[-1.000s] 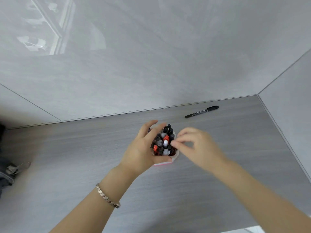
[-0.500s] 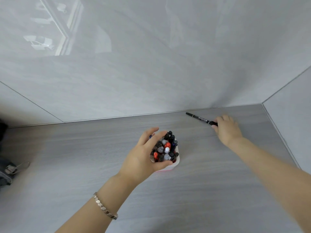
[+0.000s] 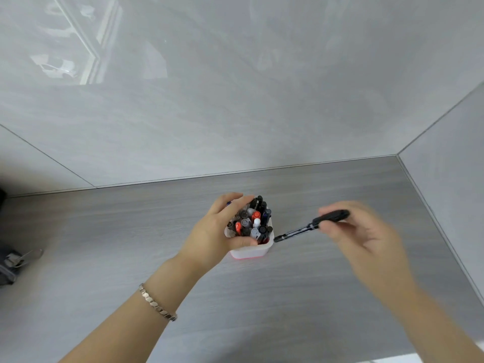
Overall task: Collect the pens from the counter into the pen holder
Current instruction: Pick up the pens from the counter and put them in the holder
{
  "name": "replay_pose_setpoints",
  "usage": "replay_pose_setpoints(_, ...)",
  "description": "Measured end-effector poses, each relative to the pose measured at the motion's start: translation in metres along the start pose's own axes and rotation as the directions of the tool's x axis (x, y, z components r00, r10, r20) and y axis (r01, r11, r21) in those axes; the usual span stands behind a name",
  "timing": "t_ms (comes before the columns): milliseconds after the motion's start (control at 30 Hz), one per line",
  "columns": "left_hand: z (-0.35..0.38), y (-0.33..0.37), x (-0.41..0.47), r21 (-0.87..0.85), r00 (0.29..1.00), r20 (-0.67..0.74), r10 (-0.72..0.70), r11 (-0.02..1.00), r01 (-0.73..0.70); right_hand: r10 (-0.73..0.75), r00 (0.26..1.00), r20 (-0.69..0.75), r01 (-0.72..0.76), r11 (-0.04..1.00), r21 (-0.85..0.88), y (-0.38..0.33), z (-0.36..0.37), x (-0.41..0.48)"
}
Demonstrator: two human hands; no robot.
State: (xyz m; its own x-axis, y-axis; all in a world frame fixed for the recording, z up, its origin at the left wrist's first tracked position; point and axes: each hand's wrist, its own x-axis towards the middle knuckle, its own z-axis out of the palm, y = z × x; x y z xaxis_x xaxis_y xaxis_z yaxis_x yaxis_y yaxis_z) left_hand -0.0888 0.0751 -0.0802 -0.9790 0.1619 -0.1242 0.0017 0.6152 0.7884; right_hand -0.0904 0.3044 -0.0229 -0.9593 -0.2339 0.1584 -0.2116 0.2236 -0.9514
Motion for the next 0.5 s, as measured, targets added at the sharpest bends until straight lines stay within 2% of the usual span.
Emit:
replay_pose_setpoints(233,0.003,-0.004,-0.003,-0.017,1.000,-0.014,0.028,0.999,-0.028,-0.056,0.998,0.029,0.061,0.972,-0.228,0.037,0.054,0.003)
replay_pose_setpoints(300,0.007,-0.005,-0.006,-0.063,1.000,-0.014,-0.013,0.998,0.012,-0.055,0.998,0.026,0.061,0.947,-0.314,0.055,0.065,-0.005)
replay_pose_setpoints(400,0.016,-0.010,-0.011,-0.150,0.992,-0.047,-0.121,0.982,0.113,-0.200,0.979,-0.037,0.159,0.867,-0.473,0.072,0.075,-0.014)
replay_pose_setpoints(500,0.025,-0.015,-0.012,-0.179,0.985,-0.067,-0.159,0.973,0.145,-0.271,0.959,-0.078,0.194,0.834,-0.517,0.075,0.079,-0.011)
